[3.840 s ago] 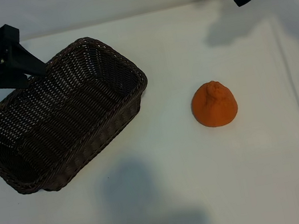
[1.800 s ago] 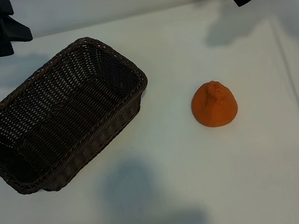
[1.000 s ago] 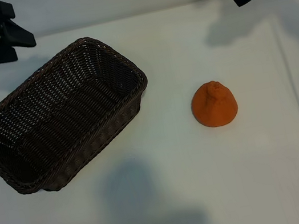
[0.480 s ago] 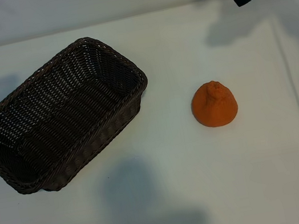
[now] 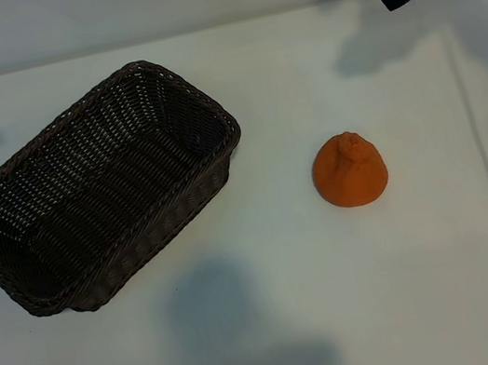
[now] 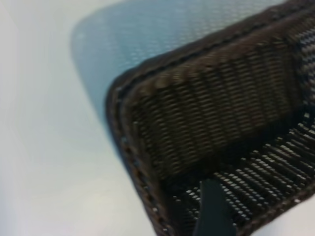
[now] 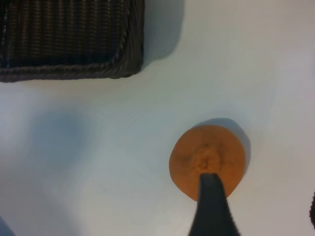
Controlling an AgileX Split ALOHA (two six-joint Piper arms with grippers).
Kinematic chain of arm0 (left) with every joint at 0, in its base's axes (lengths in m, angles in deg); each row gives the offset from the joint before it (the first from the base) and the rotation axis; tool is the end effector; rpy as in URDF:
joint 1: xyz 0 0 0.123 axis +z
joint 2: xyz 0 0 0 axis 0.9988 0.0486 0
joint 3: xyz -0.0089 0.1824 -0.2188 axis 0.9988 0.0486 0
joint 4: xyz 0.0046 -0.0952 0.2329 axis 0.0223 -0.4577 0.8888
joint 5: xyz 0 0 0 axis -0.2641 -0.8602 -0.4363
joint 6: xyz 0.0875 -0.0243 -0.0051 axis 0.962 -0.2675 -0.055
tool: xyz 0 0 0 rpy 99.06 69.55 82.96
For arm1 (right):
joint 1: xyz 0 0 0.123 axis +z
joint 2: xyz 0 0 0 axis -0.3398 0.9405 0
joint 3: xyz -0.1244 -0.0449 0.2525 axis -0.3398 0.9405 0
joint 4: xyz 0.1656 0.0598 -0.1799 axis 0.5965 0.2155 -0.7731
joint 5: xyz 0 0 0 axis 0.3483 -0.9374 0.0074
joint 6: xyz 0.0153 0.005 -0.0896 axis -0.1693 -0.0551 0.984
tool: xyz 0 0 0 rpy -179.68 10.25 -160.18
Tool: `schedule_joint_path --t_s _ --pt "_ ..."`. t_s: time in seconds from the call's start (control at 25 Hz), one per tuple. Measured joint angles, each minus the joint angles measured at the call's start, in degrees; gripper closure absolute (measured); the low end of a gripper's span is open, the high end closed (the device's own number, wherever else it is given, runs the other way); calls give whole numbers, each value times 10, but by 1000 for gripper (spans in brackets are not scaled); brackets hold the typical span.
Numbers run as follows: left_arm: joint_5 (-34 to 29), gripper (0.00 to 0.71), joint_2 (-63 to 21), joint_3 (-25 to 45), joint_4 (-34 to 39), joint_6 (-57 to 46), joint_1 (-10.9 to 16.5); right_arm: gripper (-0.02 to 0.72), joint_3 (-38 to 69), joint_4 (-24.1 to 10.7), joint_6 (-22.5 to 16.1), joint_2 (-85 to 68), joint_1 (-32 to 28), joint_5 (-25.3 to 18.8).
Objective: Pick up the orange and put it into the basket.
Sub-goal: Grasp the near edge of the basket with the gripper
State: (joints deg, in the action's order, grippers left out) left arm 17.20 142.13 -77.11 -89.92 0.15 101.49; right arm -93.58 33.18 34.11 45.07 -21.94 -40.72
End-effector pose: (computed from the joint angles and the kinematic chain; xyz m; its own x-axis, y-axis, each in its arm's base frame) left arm 0.2902 0.0474 0.3385 -0.8510 -0.4319 -0.2987 -0.3305 0.8826 -0.3344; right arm 0.3668 0.0327 0.3345 -0.8131 -0.2814 -0.5095 -0.4773 0.8234 0.3069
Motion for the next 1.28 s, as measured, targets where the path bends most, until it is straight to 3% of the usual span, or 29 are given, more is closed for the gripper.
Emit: schedule_joint_path --t_s 0.64,1.28 --pt "0 190 50 4 39 -38 0 241 0 0 0 0 0 0" --pt "33 190 82 107 48 -45 0 241 0 0 0 0 0 0"
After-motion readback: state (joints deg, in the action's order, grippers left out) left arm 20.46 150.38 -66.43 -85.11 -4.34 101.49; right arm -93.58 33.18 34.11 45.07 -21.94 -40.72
